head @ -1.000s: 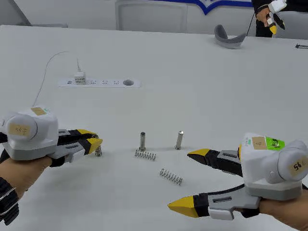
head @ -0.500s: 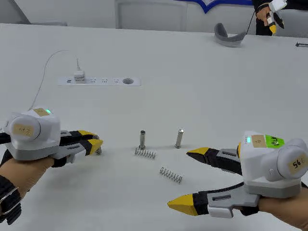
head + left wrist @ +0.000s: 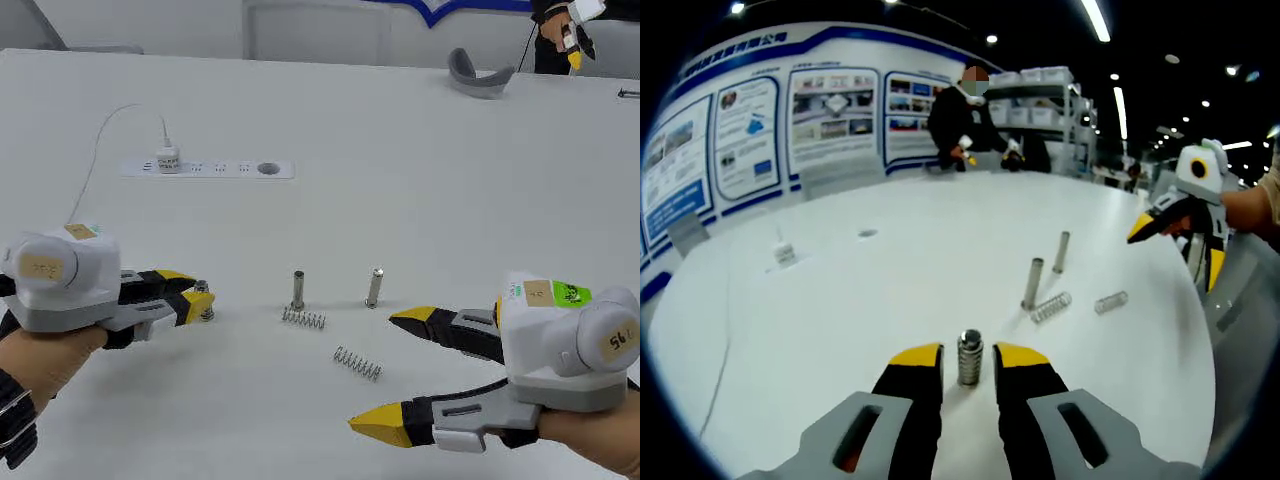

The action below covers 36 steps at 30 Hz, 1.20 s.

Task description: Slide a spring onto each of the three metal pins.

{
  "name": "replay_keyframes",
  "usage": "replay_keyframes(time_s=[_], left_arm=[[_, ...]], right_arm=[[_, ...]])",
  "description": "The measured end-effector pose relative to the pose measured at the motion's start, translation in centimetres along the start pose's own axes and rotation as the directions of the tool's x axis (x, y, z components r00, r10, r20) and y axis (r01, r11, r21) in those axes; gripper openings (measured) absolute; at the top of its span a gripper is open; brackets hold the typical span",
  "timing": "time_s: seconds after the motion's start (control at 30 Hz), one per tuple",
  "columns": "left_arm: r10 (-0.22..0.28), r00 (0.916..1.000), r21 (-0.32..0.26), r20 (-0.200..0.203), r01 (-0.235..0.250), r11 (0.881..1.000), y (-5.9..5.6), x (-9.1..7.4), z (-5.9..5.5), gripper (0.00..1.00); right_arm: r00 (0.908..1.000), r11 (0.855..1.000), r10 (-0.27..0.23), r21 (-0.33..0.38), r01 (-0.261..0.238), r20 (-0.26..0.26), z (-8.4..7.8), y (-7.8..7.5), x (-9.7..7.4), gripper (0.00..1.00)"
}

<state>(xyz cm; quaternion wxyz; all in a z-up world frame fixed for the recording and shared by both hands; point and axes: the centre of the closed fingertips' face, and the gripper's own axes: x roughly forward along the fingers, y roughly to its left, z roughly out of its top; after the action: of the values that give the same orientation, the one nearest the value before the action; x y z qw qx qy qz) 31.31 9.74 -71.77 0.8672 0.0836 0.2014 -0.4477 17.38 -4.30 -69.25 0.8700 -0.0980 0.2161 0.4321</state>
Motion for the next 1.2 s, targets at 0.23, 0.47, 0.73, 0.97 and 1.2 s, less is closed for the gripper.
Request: replay_keyframes(time_s=[0.23,0.47,0.73,0.97,1.2], left_arm=[[0.003,1.0,-0.032,0.004,-0.003,0.999,0.0,-1.2,-0.1,0.27],[-0.007,0.9996,-0.035,0.027,0.008,0.999,-1.1,-2.6,0.3,0.29],[-0.027,0.9988,-0.035,0.041,0.029,0.999,-2.7,-3.6,0.2,0.3],[-0.053,0.9979,-0.026,0.037,0.054,0.998,-4.3,-3.9,-0.3,0.31],[-0.086,0.9959,-0.015,0.029,0.087,0.996,-6.3,-3.9,-0.7,0.31]], right_arm=[[1.0,1.0,0.001,0.001,-0.001,-0.005,-0.1,0.0,0.1,0.74],[0.9999,1.0,-0.008,0.01,0.008,-0.013,-0.4,-0.2,0.1,0.73],[0.9997,1.0,-0.018,0.015,0.018,-0.016,-0.4,-0.5,0.1,0.72],[0.9995,0.999,-0.026,0.02,0.026,-0.02,-0.7,-0.7,0.1,0.71],[0.9986,0.999,-0.044,0.028,0.045,-0.03,-1.0,-1.3,0.0,0.68]])
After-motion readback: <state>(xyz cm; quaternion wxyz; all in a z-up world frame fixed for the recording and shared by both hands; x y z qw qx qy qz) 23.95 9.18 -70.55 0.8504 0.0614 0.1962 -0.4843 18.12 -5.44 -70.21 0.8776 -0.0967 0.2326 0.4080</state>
